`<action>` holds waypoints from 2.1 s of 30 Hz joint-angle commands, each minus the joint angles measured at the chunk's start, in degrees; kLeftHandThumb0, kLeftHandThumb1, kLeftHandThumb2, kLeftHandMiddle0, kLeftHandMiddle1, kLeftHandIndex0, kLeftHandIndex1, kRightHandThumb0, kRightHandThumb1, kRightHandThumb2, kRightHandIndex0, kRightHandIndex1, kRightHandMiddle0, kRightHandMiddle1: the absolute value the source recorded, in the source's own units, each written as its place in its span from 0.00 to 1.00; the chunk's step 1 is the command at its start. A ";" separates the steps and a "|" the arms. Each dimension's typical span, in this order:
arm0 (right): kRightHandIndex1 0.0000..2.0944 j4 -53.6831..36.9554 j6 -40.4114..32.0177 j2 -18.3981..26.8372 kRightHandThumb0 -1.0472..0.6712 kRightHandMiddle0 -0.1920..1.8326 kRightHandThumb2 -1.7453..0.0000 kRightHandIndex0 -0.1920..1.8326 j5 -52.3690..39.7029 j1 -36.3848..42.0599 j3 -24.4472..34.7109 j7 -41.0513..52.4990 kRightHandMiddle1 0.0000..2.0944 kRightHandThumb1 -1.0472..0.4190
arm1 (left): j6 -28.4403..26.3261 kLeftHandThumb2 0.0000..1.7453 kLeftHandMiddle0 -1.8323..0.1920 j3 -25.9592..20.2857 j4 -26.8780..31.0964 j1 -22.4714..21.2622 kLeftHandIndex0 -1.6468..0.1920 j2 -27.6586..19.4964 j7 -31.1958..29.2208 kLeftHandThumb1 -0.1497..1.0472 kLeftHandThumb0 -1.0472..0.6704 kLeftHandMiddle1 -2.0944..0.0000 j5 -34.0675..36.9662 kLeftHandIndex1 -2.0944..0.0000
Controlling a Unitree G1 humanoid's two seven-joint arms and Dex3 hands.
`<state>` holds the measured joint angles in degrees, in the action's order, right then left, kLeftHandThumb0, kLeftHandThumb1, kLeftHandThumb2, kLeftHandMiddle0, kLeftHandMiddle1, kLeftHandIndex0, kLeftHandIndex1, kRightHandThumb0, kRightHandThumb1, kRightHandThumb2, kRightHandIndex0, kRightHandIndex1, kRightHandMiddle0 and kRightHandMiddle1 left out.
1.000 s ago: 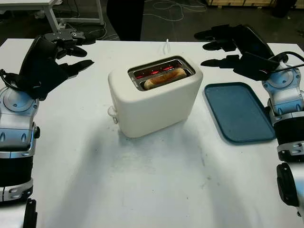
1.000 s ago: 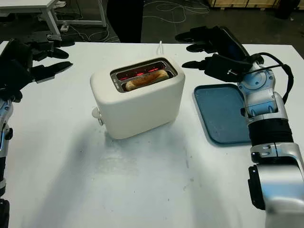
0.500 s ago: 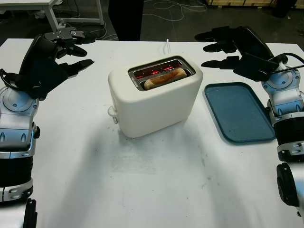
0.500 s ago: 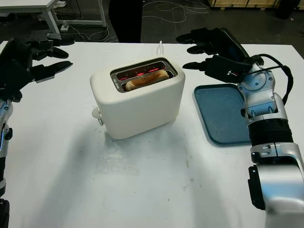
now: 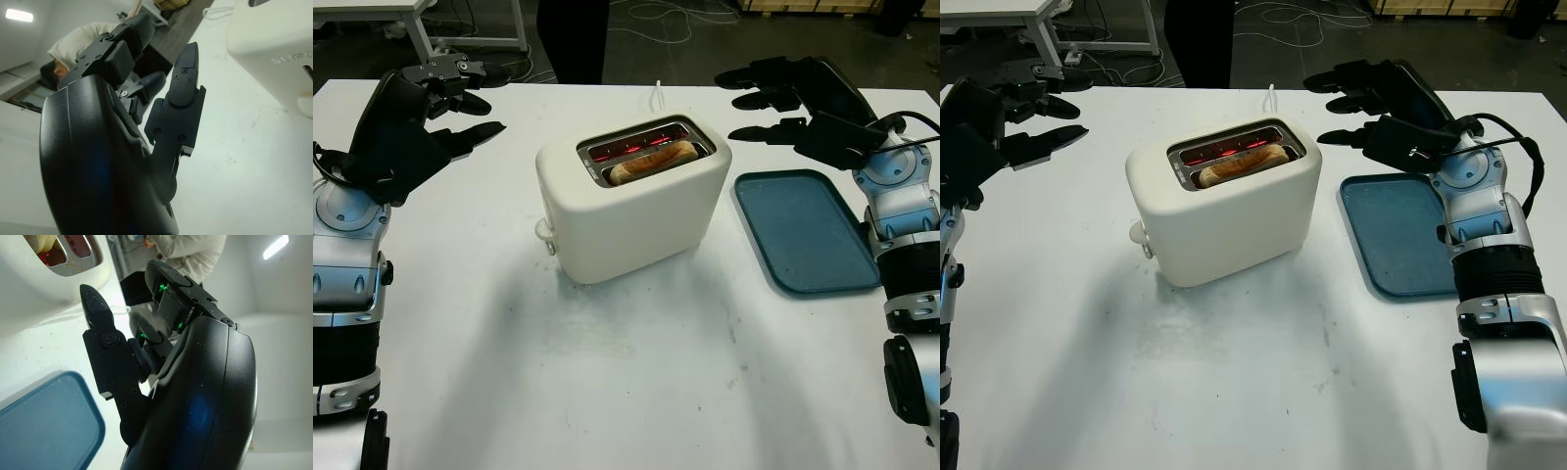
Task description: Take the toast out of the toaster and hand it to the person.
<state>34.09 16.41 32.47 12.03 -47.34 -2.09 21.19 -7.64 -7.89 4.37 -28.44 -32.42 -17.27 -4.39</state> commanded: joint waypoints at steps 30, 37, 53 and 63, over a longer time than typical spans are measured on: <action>0.01 0.95 1.69 -0.10 0.44 0.47 1.00 0.51 -0.19 -0.48 -0.08 -0.47 0.00 0.19 | -0.11 0.08 0.75 -0.57 0.92 0.57 0.62 0.07 0.12 0.87 0.47 0.53 0.37 0.79; 0.01 0.20 1.88 0.12 0.43 0.47 1.00 0.52 -0.12 -0.46 -0.14 -0.27 0.00 0.19 | 0.13 0.08 0.75 -0.57 0.95 0.59 0.62 0.15 0.26 0.87 0.46 0.53 0.32 0.77; 0.01 1.09 2.85 -0.16 0.44 0.48 1.00 0.52 -0.12 -0.75 -0.14 -0.54 0.00 0.20 | -0.11 0.08 0.74 -0.48 0.99 0.35 0.63 -0.02 0.01 0.87 0.46 0.53 0.27 0.75; 0.01 1.01 2.41 -0.19 0.45 0.47 1.00 0.52 0.19 -0.81 -0.67 -0.45 0.00 0.19 | -1.71 0.08 0.74 -0.34 1.54 0.25 0.64 -0.19 -0.16 0.87 0.45 0.53 0.22 0.74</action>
<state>34.89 18.08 32.47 12.22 -47.37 -2.70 21.20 -8.95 -8.00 5.18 -28.11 -32.41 -17.33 -4.34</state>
